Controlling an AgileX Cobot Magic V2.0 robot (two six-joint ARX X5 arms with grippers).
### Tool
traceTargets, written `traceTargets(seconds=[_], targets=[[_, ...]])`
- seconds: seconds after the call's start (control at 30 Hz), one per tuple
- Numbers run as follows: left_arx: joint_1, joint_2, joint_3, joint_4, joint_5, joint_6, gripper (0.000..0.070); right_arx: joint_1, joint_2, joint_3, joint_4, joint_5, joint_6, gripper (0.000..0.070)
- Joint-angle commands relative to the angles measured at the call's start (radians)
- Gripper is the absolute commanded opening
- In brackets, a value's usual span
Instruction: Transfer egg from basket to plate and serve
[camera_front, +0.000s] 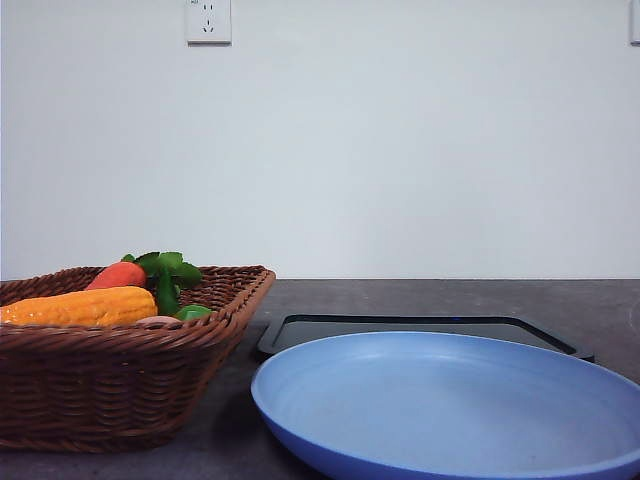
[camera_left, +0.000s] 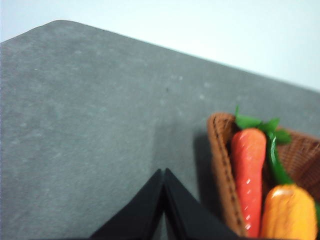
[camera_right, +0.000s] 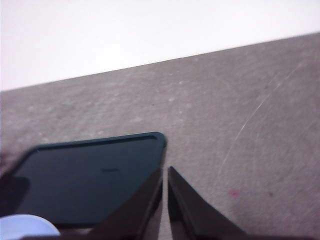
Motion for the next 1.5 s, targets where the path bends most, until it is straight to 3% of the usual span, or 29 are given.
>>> traceTargets(seconds=[0.0, 0.17, 0.33, 0.47, 0.63, 0.9, 1.03, 1.23, 1.47], targets=[[0.002, -0.002, -0.001, 0.018, 0.001, -0.056, 0.0, -0.001, -0.002, -0.001, 0.006, 0.0, 0.086, 0.0], [0.002, -0.002, 0.009, 0.013, 0.036, -0.082, 0.0, -0.001, -0.002, 0.013, -0.023, -0.011, 0.146, 0.0], [0.002, 0.019, 0.06, 0.006, 0.082, -0.137, 0.0, -0.001, 0.005, 0.085, -0.135, -0.011, 0.145, 0.0], [0.002, 0.102, 0.138, -0.031, 0.123, -0.194, 0.0, -0.001, 0.038, 0.167, -0.186, -0.015, 0.145, 0.0], [0.002, 0.241, 0.248, -0.033, 0.215, -0.198, 0.0, -0.001, 0.116, 0.296, -0.262, -0.015, 0.138, 0.0], [-0.005, 0.499, 0.444, -0.067, 0.414, -0.136, 0.0, -0.001, 0.31, 0.498, -0.395, -0.075, 0.058, 0.0], [-0.042, 0.634, 0.527, -0.103, 0.491, -0.037, 0.0, -0.001, 0.424, 0.571, -0.426, -0.161, 0.027, 0.0], [-0.145, 0.785, 0.597, -0.188, 0.524, 0.038, 0.0, -0.001, 0.581, 0.63, -0.497, -0.277, -0.022, 0.0], [-0.266, 0.9, 0.599, -0.214, 0.53, 0.044, 0.0, -0.001, 0.723, 0.633, -0.588, -0.335, -0.072, 0.0]])
